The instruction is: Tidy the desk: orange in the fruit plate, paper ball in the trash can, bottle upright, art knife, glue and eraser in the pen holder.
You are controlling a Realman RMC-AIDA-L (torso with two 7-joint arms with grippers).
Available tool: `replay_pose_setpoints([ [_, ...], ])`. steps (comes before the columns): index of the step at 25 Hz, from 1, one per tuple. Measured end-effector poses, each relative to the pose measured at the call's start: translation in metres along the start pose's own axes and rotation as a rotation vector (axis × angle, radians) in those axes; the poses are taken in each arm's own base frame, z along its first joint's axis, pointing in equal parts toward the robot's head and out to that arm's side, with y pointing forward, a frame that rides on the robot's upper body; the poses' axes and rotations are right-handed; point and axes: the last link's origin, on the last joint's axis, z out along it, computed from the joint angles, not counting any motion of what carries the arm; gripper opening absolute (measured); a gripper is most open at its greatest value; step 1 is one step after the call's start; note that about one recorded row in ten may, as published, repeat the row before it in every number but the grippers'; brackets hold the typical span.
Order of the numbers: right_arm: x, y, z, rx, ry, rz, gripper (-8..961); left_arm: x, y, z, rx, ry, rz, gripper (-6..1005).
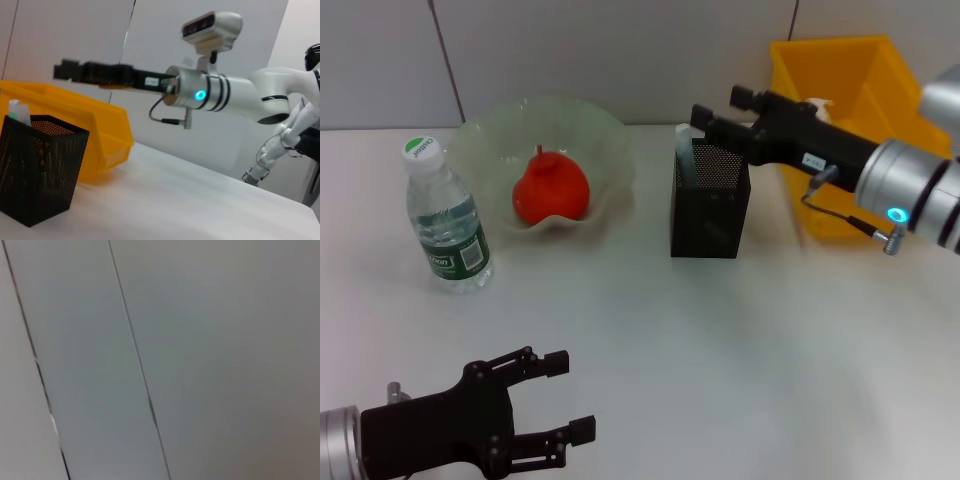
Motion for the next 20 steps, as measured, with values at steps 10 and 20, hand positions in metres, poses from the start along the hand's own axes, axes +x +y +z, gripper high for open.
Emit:
replay_pose_setpoints([
  [10,-0.023,0.015,-0.052,-0.172,-0.281,0.097,763,0.005,-0.002,0.0,0.009,0.031,-0.024,866],
  [20,-0.011,0.026,-0.102,-0.519,0.053,0.12,768,0.029,-0.013,0.002,-0.049,0.038,-0.045,866],
])
